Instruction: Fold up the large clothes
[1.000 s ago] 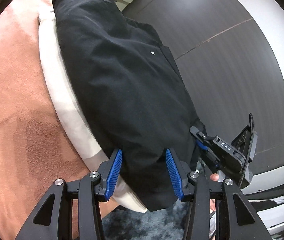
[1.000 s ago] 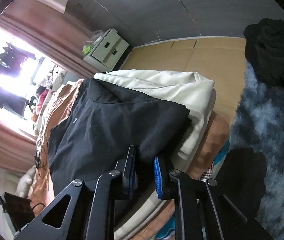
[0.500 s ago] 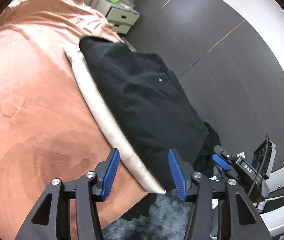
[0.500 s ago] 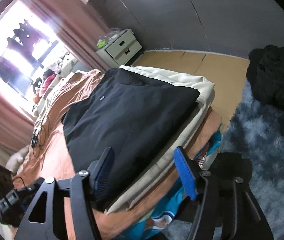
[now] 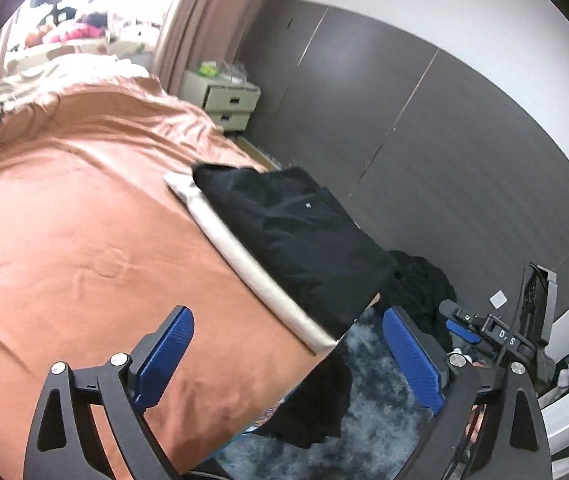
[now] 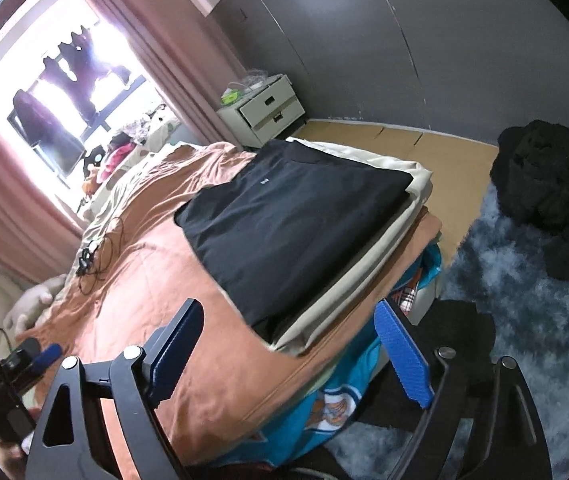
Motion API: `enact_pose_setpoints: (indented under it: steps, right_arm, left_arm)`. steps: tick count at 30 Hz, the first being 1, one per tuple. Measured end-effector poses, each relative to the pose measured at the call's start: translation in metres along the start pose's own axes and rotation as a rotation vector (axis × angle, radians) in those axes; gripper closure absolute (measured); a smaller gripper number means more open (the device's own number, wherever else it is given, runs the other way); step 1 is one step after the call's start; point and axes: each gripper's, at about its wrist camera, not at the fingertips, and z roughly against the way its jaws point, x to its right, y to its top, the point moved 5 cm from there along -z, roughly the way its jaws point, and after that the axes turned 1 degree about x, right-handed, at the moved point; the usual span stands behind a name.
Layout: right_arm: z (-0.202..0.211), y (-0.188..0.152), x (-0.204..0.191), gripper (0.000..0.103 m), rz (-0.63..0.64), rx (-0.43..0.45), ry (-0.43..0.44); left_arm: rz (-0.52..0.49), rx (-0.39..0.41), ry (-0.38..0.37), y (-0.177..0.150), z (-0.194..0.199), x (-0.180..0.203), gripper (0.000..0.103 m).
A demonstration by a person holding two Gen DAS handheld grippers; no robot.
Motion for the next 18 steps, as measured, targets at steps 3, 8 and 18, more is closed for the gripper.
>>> enact_pose_setpoints:
  steps: [3, 8, 18]
  right_arm:
    - [0.018, -0.008, -0.011, 0.003, 0.006, 0.005, 0.019]
    - [0.052, -0.016, -0.033, 0.0, 0.059, 0.036, 0.025]
    - [0.112, -0.041, -0.072, 0.0, 0.178, 0.062, 0.074]
  left_arm:
    - [-0.008, 0.046, 0.011, -0.003, 0.03, 0.001, 0.002]
    - [-0.019, 0.117, 0.026, -0.013, 0.081, 0.005, 0.0]
    - [-0.012, 0.207, 0.068, -0.047, 0.163, 0.01, 0.0]
